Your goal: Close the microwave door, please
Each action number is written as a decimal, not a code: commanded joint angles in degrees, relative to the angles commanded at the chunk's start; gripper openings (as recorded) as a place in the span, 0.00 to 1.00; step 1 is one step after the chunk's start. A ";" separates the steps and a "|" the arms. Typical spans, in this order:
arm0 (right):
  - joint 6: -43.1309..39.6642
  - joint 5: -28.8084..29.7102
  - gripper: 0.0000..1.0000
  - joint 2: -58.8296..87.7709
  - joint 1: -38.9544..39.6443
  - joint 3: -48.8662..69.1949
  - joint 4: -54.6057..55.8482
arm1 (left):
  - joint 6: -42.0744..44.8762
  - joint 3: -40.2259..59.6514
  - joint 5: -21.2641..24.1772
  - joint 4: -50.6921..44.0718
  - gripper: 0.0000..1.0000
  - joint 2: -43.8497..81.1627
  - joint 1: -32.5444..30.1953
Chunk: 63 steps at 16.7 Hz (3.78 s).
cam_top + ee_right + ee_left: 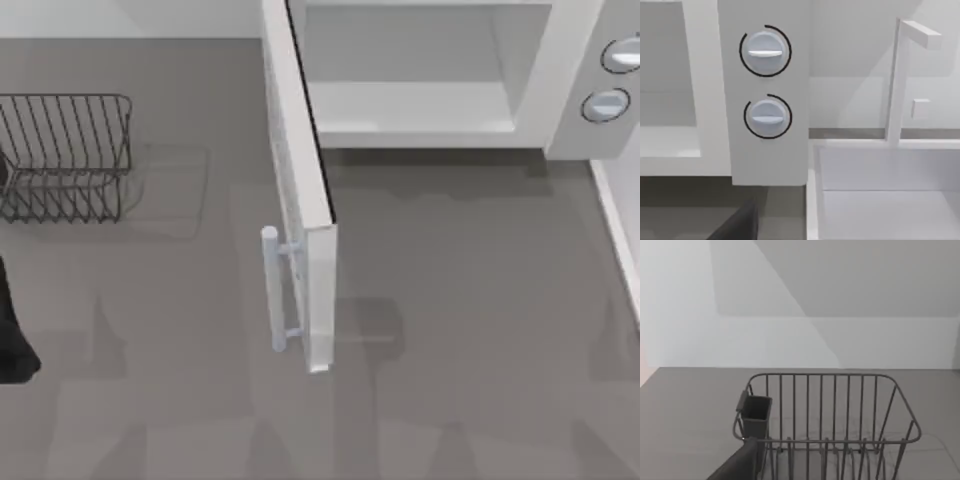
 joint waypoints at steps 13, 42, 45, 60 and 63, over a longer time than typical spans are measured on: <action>0.00 0.00 1.00 0.00 0.00 0.00 0.00 | 13.51 29.58 7.00 -23.06 1.00 27.59 -6.06; 0.00 0.00 1.00 0.00 0.00 0.00 0.00 | 54.62 115.76 25.56 -84.59 1.00 104.05 -22.61; 0.00 0.00 1.00 0.00 0.00 0.00 0.00 | 52.98 110.36 25.10 -78.89 1.00 103.80 -24.32; 0.00 0.00 1.00 0.00 0.00 0.00 0.00 | 49.38 99.32 24.00 -66.48 0.62 103.59 -27.79; 0.00 0.00 1.00 0.00 0.00 0.00 0.00 | 49.38 99.32 24.00 -66.48 0.40 103.59 -27.79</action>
